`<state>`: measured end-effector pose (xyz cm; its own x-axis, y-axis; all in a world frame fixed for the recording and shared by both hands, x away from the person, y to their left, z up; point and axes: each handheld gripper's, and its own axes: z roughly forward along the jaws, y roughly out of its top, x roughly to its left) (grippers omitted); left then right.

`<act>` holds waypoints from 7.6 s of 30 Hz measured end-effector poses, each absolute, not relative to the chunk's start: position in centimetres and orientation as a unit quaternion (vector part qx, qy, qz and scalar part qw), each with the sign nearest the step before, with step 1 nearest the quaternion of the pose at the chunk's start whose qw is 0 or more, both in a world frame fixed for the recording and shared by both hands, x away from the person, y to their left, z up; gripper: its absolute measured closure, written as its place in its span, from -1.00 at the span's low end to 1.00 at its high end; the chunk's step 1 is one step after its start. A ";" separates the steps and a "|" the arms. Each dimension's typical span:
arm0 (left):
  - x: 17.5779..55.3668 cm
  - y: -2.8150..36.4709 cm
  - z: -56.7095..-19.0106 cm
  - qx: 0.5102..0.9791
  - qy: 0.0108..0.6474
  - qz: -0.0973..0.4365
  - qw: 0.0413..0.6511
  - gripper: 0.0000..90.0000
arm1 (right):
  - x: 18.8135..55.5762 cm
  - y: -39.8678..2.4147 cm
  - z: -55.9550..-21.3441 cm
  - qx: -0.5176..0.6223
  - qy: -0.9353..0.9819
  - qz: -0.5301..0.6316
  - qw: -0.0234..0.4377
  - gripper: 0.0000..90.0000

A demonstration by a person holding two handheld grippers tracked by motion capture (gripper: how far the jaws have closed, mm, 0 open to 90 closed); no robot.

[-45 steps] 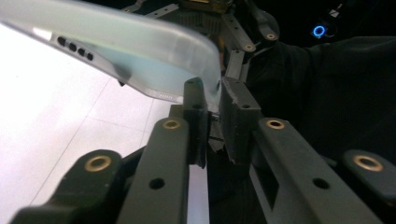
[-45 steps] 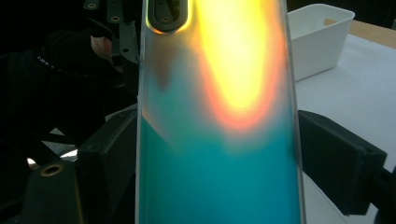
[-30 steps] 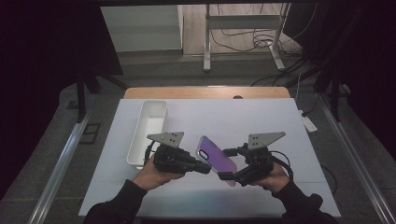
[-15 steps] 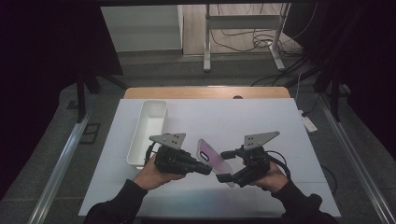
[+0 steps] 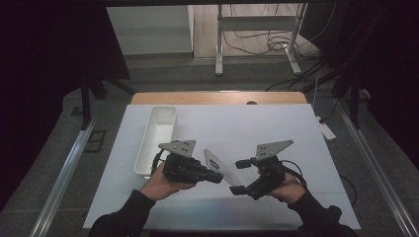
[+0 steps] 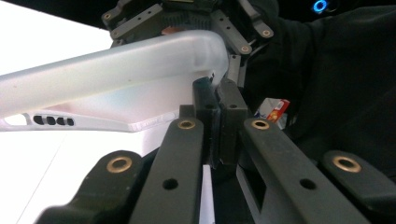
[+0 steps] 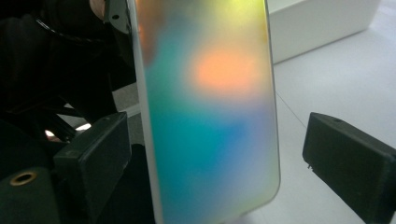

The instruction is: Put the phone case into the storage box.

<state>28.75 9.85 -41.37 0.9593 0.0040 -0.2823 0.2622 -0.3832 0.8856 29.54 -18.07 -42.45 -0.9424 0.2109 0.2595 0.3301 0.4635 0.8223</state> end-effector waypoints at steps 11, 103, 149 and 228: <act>28.9 10.0 -41.3 0.839 0.117 -0.092 0.524 0.97 | 29.5 -18.4 -42.7 -0.185 -0.863 -0.469 0.023 -0.89; 33.5 16.7 -37.7 0.849 0.310 0.079 0.420 0.96 | 26.8 -28.8 -44.6 -0.321 -0.855 -0.388 -0.121 -1.00; 36.2 21.6 -36.3 0.833 0.388 0.118 0.376 0.96 | 24.9 -34.2 -45.2 -0.429 -0.808 -0.366 -0.170 -1.00; 45.2 20.3 -41.3 0.835 0.476 0.116 0.249 0.96 | 24.3 -34.9 -45.2 -0.434 -0.810 -0.351 -0.178 -1.00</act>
<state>45.21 20.29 -41.34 0.5200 0.8530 -0.0436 0.7377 -0.4228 0.5264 24.30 -34.89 -45.17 -0.5593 0.8288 0.0171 0.5789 0.3757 0.7237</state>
